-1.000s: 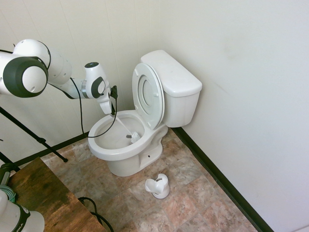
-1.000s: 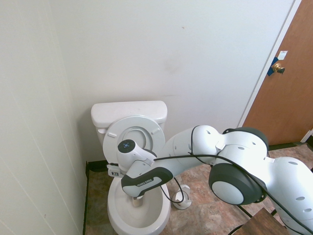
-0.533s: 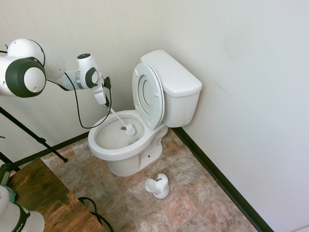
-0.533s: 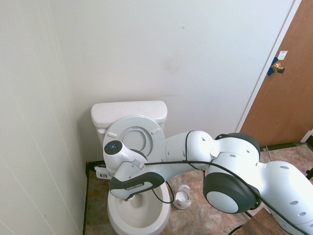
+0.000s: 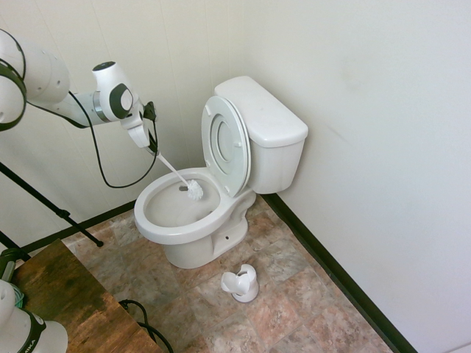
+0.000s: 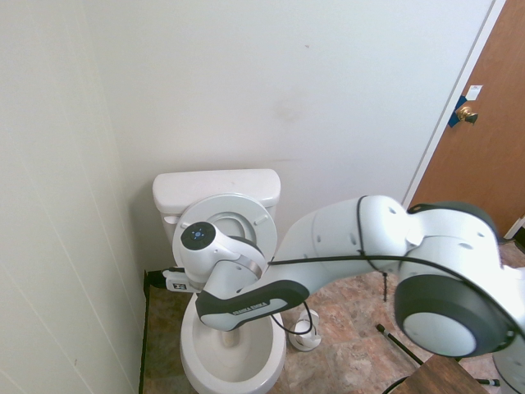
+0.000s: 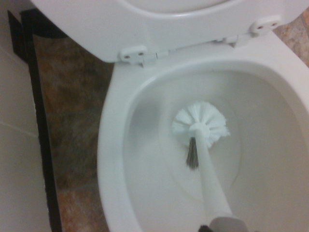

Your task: Clean the toilet

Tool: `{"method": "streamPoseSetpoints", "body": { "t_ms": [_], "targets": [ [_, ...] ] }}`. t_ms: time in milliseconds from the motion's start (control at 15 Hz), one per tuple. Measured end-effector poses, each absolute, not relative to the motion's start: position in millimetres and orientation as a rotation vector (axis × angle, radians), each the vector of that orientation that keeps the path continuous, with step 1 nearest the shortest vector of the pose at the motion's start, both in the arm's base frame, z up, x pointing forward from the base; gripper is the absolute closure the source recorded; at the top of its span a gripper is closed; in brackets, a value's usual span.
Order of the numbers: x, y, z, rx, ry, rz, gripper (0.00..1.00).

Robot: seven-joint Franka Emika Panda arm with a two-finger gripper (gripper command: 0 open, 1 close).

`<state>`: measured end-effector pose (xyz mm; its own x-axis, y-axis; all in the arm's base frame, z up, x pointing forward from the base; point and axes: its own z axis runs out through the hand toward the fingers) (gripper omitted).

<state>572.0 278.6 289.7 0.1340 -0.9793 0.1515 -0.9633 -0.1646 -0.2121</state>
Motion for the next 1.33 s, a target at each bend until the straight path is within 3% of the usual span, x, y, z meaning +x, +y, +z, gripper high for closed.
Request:
{"method": "streamPoseSetpoints", "body": {
  "t_ms": [600,867,1333],
  "targets": [
    [476.3,87.7,377.1,-1.959,2.26,-0.48,1.0],
    [434.0,-7.3,354.7,-1.919,2.276,-0.477,1.0],
    [474.3,-59.4,273.2,-1.968,2.265,-0.333,1.0]
  ]
}}
